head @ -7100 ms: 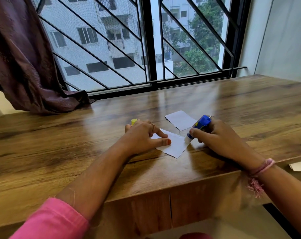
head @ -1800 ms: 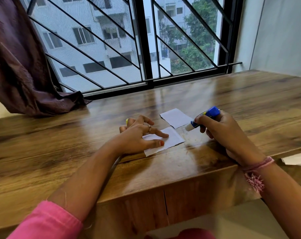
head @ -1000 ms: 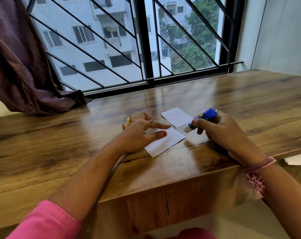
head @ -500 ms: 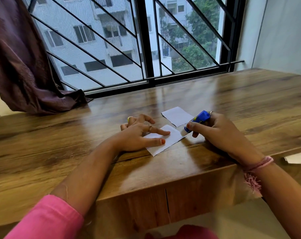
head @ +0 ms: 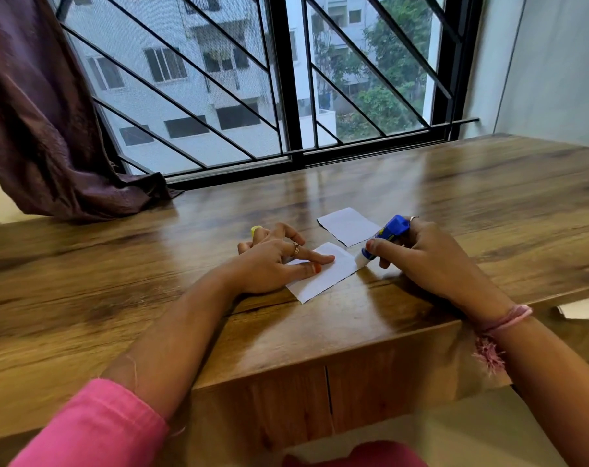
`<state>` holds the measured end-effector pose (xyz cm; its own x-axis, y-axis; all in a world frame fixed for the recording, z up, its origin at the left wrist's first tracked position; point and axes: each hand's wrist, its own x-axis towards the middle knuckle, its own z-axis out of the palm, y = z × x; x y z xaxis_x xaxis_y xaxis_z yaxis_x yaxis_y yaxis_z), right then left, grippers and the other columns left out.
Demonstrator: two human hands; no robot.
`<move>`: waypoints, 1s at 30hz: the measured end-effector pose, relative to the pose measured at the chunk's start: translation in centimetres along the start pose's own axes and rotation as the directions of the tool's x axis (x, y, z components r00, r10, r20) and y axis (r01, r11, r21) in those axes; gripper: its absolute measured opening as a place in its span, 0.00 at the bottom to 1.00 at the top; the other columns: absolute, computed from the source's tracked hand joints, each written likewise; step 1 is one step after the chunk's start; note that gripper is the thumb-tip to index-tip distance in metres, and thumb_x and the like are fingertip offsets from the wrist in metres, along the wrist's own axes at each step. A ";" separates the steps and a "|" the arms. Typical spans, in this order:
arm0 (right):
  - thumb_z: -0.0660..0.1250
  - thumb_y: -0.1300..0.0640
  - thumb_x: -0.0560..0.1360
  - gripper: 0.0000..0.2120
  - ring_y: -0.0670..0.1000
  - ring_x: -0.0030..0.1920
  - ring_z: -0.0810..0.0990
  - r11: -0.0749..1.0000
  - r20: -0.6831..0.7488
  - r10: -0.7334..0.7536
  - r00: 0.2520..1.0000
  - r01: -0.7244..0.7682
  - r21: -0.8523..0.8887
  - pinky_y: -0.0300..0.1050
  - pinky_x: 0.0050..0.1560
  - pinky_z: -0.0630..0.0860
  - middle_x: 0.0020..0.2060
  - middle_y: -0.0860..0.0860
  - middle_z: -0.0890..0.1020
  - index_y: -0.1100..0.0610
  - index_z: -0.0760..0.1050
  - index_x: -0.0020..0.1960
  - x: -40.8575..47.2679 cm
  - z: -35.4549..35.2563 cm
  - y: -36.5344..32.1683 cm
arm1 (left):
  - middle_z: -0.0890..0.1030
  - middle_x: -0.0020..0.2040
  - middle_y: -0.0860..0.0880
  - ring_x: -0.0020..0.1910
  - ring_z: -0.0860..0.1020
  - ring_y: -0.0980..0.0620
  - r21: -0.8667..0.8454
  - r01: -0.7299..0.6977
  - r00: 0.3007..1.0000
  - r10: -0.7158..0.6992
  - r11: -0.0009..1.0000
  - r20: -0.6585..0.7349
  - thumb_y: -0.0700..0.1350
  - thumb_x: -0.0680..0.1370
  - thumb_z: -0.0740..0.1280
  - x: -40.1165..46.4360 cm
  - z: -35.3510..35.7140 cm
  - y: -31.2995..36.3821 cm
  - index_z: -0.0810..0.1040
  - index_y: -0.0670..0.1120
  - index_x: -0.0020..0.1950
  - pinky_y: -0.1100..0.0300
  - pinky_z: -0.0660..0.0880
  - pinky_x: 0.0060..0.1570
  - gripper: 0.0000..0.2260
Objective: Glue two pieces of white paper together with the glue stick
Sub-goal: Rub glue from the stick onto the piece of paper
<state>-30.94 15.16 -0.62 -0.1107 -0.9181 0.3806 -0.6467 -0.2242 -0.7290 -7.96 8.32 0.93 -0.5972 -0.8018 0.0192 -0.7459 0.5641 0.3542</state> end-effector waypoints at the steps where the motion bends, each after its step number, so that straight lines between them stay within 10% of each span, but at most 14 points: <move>1: 0.68 0.46 0.71 0.12 0.38 0.28 0.73 1.000 -0.004 0.001 1.000 -0.002 -0.011 0.30 0.30 0.66 0.32 0.47 0.83 0.55 0.80 0.44 0.0 0.0 0.0 | 0.66 0.58 0.60 0.59 0.60 0.53 0.002 -0.002 1.000 0.002 1.000 0.002 0.64 0.75 0.62 0.0 0.0 0.0 0.73 0.77 0.53 0.54 0.56 0.54 0.09; 30: 0.68 0.44 0.70 0.16 0.52 0.35 0.76 0.996 0.005 -0.051 0.999 0.051 -0.071 0.43 0.37 0.70 0.36 0.54 0.82 0.57 0.79 0.46 -0.5 0.2 -0.7 | 0.65 0.56 0.59 0.59 0.61 0.52 0.001 -0.004 0.999 0.004 1.000 0.031 0.65 0.75 0.61 0.0 -0.2 0.2 0.70 0.80 0.48 0.53 0.58 0.56 0.07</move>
<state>-30.24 15.68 -0.40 -0.0738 -0.9072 0.4143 -0.7036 -0.2470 -0.6662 -8.02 8.38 1.19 -0.6090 -0.7931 -0.0089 -0.7438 0.5672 0.3535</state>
